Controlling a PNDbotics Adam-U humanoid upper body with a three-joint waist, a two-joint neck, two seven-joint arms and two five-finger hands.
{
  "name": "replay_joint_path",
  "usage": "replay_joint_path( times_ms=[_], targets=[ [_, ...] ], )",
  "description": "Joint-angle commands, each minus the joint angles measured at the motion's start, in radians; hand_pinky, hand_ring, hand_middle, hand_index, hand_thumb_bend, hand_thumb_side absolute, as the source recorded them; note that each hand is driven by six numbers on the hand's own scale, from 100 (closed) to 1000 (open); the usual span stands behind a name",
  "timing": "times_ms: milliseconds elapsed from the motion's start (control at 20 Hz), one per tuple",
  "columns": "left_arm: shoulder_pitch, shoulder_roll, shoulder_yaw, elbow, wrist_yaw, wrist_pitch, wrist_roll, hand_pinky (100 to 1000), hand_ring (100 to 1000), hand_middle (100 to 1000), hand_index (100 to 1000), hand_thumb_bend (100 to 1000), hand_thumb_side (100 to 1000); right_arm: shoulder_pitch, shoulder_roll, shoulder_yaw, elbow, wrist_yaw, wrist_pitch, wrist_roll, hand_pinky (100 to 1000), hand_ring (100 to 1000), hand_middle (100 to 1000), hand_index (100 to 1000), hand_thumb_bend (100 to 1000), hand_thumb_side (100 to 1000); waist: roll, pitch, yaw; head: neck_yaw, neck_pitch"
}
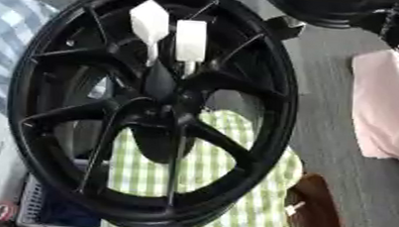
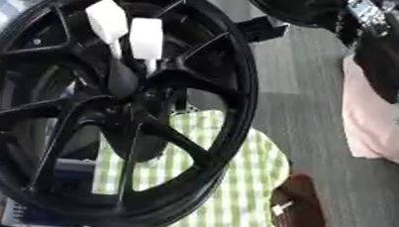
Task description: Pull the pin out of the wheel hub.
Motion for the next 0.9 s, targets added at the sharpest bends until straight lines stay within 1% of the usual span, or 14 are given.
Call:
replay_joint_path(
  times_ms=[50, 100, 150, 200, 250, 300, 350, 400, 500, 750, 850, 900],
  targets=[
    [0.029, 0.005, 0.047, 0.021, -0.034, -0.010, 0.057, 663, 490, 328, 535, 100, 202, -0.007, -0.029, -0.021, -0.021, -0.007, -0.007, -0.010, 956, 758, 717, 738, 100, 662, -0.001, -0.021, -0.002, 0.002, -0.016],
    [0.044, -0.004, 0.048, 0.019, -0.051, -0.011, 0.059, 720, 591, 502, 692, 100, 181, -0.006, -0.028, -0.022, -0.021, -0.008, -0.009, -0.011, 956, 758, 717, 738, 100, 662, -0.002, -0.019, -0.003, 0.004, -0.018],
    [0.060, -0.013, 0.047, 0.012, -0.074, -0.007, 0.042, 741, 631, 559, 748, 100, 173, -0.006, -0.028, -0.024, -0.021, -0.008, -0.010, -0.013, 956, 758, 717, 738, 100, 662, -0.002, -0.018, -0.004, 0.005, -0.021],
    [0.074, -0.020, 0.048, 0.007, -0.101, 0.001, 0.025, 793, 740, 691, 854, 100, 533, -0.005, -0.027, -0.026, -0.021, -0.009, -0.011, -0.015, 956, 758, 717, 738, 100, 663, -0.003, -0.017, -0.003, 0.005, -0.023],
    [0.086, -0.027, 0.051, 0.002, -0.135, 0.015, 0.013, 796, 744, 700, 860, 100, 556, -0.004, -0.026, -0.029, -0.021, -0.009, -0.011, -0.018, 956, 758, 717, 738, 100, 663, -0.004, -0.015, -0.002, 0.006, -0.026],
    [0.092, -0.035, 0.056, -0.003, -0.164, 0.030, 0.007, 823, 772, 753, 906, 100, 720, -0.004, -0.025, -0.030, -0.021, -0.010, -0.012, -0.019, 956, 758, 717, 738, 100, 664, -0.005, -0.014, -0.002, 0.007, -0.027],
    [0.095, -0.044, 0.062, -0.008, -0.181, 0.045, 0.006, 823, 772, 756, 909, 100, 739, -0.005, -0.025, -0.030, -0.021, -0.010, -0.012, -0.020, 956, 758, 717, 738, 100, 664, -0.005, -0.013, -0.001, 0.009, -0.028],
    [0.097, -0.050, 0.066, -0.015, -0.187, 0.054, 0.006, 822, 771, 761, 914, 100, 803, -0.006, -0.025, -0.031, -0.021, -0.011, -0.013, -0.020, 956, 758, 717, 738, 100, 663, -0.006, -0.012, 0.000, 0.012, -0.030],
    [0.097, -0.059, 0.072, -0.028, -0.175, 0.059, 0.011, 813, 763, 751, 907, 100, 832, -0.008, -0.025, -0.032, -0.021, -0.012, -0.016, -0.021, 956, 758, 717, 738, 100, 663, -0.006, -0.010, 0.001, 0.014, -0.032],
    [0.094, -0.065, 0.073, -0.058, -0.111, 0.043, 0.024, 804, 752, 739, 901, 100, 828, -0.010, -0.025, -0.034, -0.021, -0.014, -0.018, -0.024, 956, 758, 717, 738, 100, 663, -0.006, -0.008, 0.001, 0.014, -0.033],
    [0.094, -0.064, 0.072, -0.063, -0.104, 0.040, 0.022, 810, 759, 747, 906, 100, 785, -0.012, -0.026, -0.034, -0.021, -0.014, -0.018, -0.023, 956, 758, 717, 738, 100, 664, -0.005, -0.006, 0.002, 0.013, -0.032],
    [0.094, -0.064, 0.072, -0.064, -0.106, 0.040, 0.019, 807, 755, 742, 899, 100, 705, -0.013, -0.026, -0.033, -0.021, -0.015, -0.017, -0.023, 956, 758, 717, 738, 100, 665, -0.005, -0.005, 0.003, 0.012, -0.031]
  ],
)
